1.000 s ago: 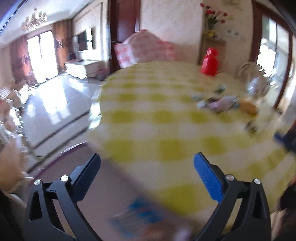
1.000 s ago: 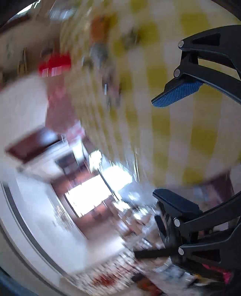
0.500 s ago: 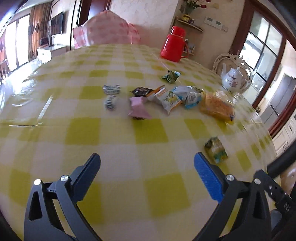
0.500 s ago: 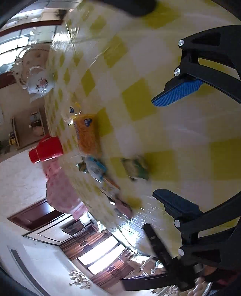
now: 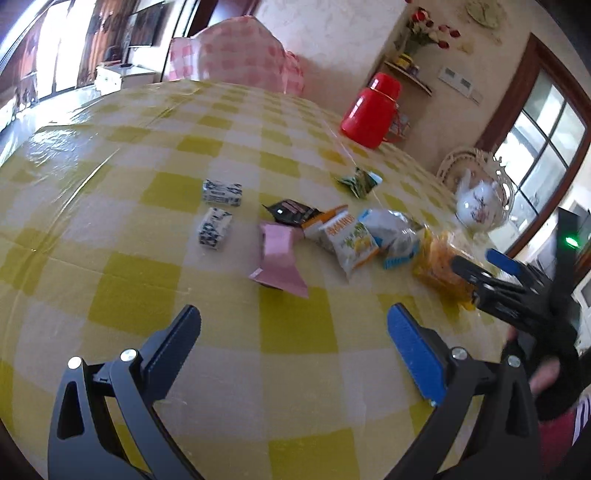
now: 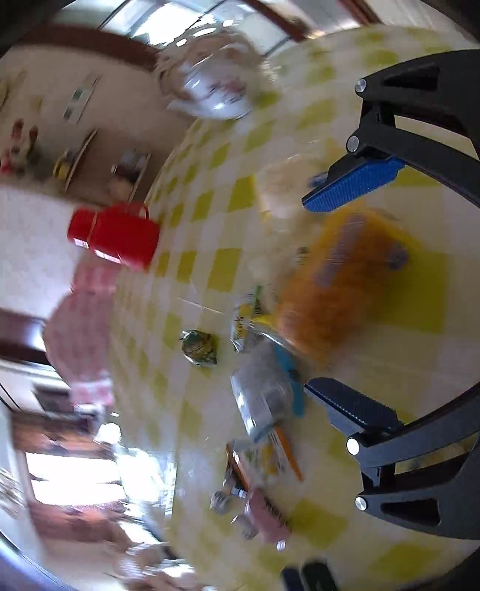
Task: Organize snacks
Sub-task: 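Return to the snack table and grasp the yellow-wrapped bread roll with the right tool, then grasp the green snack packet with the left tool while the right tool holds the bread roll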
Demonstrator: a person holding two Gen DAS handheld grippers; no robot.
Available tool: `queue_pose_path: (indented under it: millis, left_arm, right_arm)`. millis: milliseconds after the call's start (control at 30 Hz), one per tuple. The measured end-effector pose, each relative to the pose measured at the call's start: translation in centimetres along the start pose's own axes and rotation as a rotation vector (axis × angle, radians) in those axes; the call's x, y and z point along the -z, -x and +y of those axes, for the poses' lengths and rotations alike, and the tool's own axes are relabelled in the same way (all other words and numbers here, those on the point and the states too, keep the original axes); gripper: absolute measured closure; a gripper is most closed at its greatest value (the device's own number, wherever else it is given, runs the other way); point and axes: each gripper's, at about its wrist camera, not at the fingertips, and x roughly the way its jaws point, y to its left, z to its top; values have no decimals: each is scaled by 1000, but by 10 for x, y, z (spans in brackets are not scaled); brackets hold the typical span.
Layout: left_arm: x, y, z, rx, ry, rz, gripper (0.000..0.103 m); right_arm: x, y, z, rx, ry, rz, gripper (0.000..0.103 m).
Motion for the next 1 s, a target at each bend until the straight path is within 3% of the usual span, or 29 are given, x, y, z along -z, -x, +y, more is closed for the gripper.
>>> queue_pose_path:
  millis: [133, 367, 433, 567, 633, 700, 733, 1000]
  left_arm:
    - [-4, -3, 11, 17, 55, 11, 2]
    - [-3, -2, 12, 20, 74, 18, 2]
    - [-2, 1, 8, 24, 46, 9, 2]
    - [2, 9, -7, 59, -55, -22, 2]
    - [5, 10, -15, 85, -105, -19, 2]
    - [7, 9, -20, 108, -132, -9, 2]
    - [8, 8, -23, 120, -147, -1, 2]
    - [39, 7, -84, 261, -343, 107, 2]
  right_arm:
    - [-7, -36, -8, -127, -34, 149, 15]
    - [37, -11, 16, -106, 60, 246, 15]
    - [42, -10, 17, -92, 35, 230, 15]
    - [47, -18, 4, -85, -142, 221, 15]
    - [50, -12, 9, -59, -155, 194, 22]
    - [59, 2, 13, -49, -170, 167, 51]
    - [63, 7, 15, -35, -169, 155, 54]
    - [103, 57, -16, -30, -488, 46, 55]
